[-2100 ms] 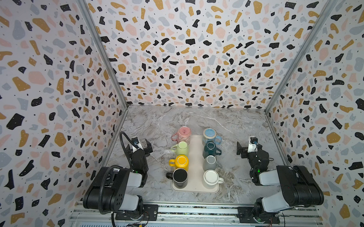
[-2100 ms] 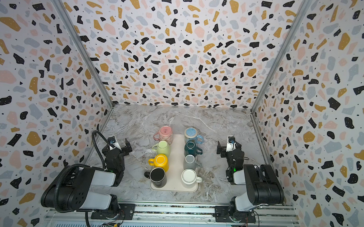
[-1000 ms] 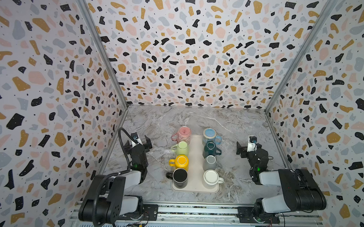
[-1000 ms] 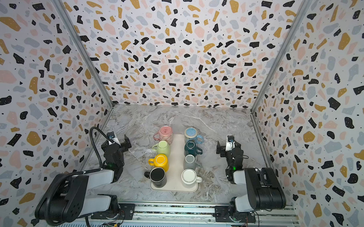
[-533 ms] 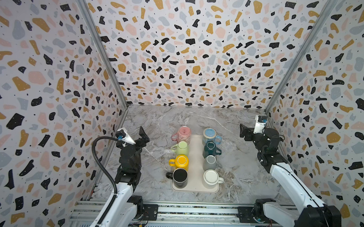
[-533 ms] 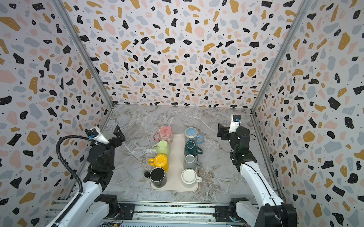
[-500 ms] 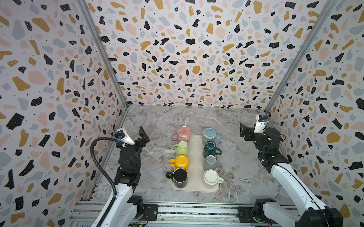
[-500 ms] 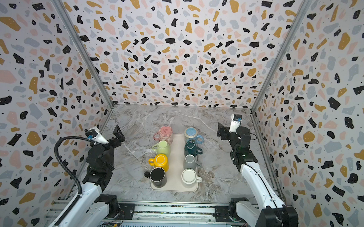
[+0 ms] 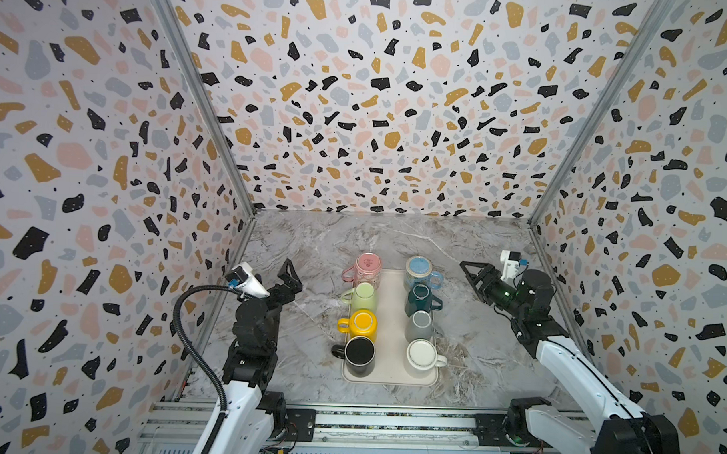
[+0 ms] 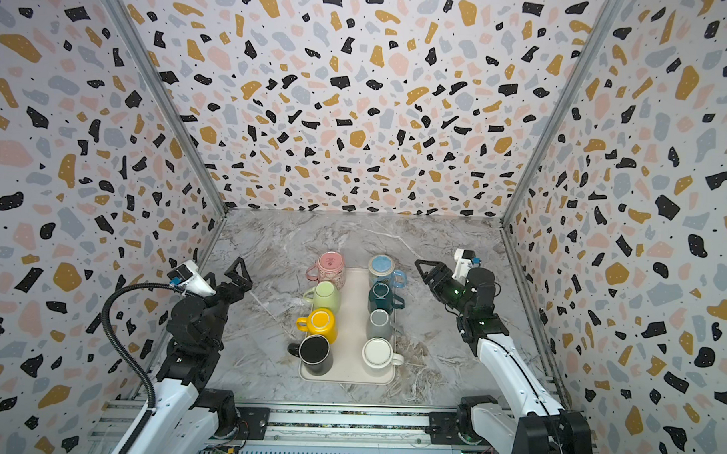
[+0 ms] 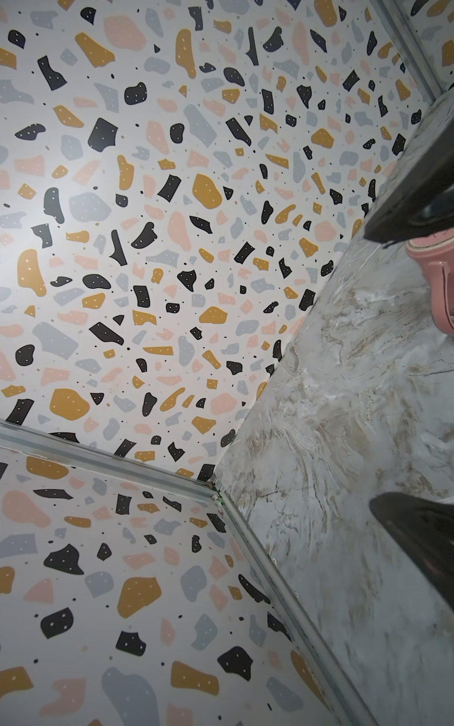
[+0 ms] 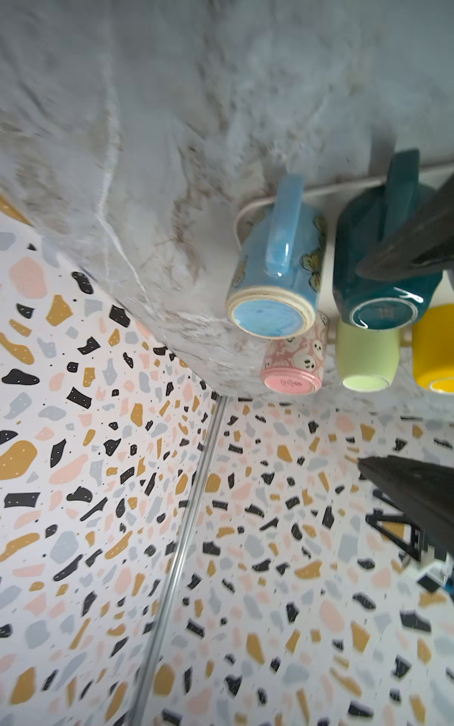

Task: Turn the mug right side up
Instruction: 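Raise both arms and reach the right gripper toward the upside-down light blue mug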

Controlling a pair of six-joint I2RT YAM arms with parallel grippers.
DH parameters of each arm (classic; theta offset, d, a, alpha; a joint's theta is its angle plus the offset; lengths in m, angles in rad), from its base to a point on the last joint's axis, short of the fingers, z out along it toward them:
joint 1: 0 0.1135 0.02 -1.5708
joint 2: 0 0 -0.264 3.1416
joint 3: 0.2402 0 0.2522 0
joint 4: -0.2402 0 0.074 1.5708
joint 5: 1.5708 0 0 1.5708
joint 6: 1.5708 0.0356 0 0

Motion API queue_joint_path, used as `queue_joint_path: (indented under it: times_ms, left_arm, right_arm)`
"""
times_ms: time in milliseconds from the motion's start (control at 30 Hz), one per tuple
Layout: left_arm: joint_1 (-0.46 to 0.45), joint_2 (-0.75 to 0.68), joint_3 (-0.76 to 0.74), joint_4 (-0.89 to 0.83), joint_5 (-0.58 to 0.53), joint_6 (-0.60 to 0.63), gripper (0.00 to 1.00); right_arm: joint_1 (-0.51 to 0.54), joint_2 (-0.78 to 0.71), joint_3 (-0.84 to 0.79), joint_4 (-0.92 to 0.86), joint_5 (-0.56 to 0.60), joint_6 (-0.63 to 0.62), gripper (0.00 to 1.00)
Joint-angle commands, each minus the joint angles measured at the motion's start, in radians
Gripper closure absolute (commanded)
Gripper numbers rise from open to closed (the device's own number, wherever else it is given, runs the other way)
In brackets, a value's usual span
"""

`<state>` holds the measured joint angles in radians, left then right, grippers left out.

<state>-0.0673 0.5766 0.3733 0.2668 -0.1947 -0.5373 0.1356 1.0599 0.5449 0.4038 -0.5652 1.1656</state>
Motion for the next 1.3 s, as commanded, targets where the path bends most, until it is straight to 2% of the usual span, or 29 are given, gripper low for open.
queue_joint_path:
  times_ms: [0, 167, 300, 500, 633, 767, 967, 1267]
  left_arm:
    - [0.003, -0.025, 0.034, 0.001, -0.003, -0.027, 0.0]
    - [0.003, -0.026, 0.036, 0.009, -0.007, -0.043, 0.0]
    - [0.003, -0.019, 0.051, 0.008, -0.012, -0.044, 0.0]
    - [0.003, -0.012, 0.06, 0.011, -0.022, -0.045, 0.0]
    - [0.003, -0.01, 0.06, 0.012, -0.036, -0.049, 0.0]
    - [0.003, -0.01, 0.062, 0.009, -0.044, -0.046, 0.0]
    - [0.003, -0.014, 0.064, 0.005, -0.046, -0.046, 0.0]
    - [0.003, -0.022, 0.063, 0.002, -0.055, -0.045, 0.0]
  right_arm:
    - [0.001, 0.031, -0.051, 0.251, -0.059, 0.347, 0.33]
    - [0.002, 0.132, -0.132, 0.462, -0.028, 0.597, 0.49]
    - [0.003, 0.229, -0.148, 0.585, -0.019, 0.721, 0.52]
    - [0.023, 0.328, -0.121, 0.618, 0.001, 0.812, 0.54]
    - [0.08, 0.363, -0.157, 0.655, 0.094, 0.914, 0.56]
    - [0.114, 0.413, -0.146, 0.67, 0.125, 0.951, 0.57]
    - [0.15, 0.497, -0.183, 0.809, 0.241, 1.071, 0.56]
    - [0.165, 0.629, -0.164, 0.916, 0.287, 1.142, 0.52]
